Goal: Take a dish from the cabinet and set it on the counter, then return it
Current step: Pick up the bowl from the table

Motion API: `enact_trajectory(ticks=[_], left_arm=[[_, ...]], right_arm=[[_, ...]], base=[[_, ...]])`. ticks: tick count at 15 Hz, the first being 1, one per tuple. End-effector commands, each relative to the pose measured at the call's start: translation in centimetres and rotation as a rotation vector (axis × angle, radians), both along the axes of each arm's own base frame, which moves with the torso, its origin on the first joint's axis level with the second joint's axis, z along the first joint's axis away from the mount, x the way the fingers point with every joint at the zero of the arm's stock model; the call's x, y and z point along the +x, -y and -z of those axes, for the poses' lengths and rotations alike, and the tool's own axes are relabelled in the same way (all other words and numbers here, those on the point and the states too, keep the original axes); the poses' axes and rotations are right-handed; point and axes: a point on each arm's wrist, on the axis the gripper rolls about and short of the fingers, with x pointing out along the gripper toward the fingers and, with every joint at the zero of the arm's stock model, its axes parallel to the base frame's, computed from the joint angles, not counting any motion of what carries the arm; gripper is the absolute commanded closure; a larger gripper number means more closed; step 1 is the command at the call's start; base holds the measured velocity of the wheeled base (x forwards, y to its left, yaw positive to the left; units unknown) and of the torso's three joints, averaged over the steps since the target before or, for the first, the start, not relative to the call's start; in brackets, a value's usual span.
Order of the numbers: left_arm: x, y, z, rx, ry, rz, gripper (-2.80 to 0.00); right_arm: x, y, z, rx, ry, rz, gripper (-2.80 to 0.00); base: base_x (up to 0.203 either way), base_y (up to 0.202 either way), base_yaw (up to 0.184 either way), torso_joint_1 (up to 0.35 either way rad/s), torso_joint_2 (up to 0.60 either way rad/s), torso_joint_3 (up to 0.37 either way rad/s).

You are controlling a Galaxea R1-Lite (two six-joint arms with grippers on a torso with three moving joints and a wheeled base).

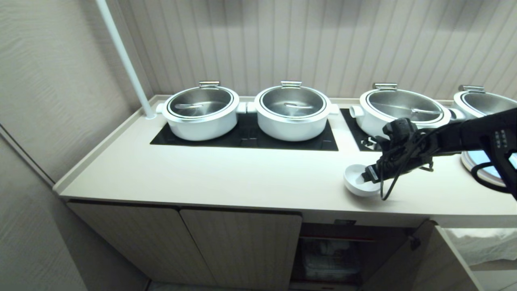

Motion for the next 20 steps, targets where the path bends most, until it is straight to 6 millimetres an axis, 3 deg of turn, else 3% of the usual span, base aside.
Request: enact_trajectory(ticks=[1,20], left_arm=[[0.00,0.00,0.01,0.000,0.000,-0.001,0.00],[0.00,0.00,0.01,0.000,0.000,-0.001,0.00]], right_arm=[[0.00,0.03,0.14,0.000,-0.005,-0.001,-2.80],[-0.17,-0.03,1.10,0.016,-0.055,0.024,-2.80]], base=[[0.000,0.000,0.000,0.000,0.00,0.000],[0.000,0.000,0.000,0.000,0.00,0.000]])
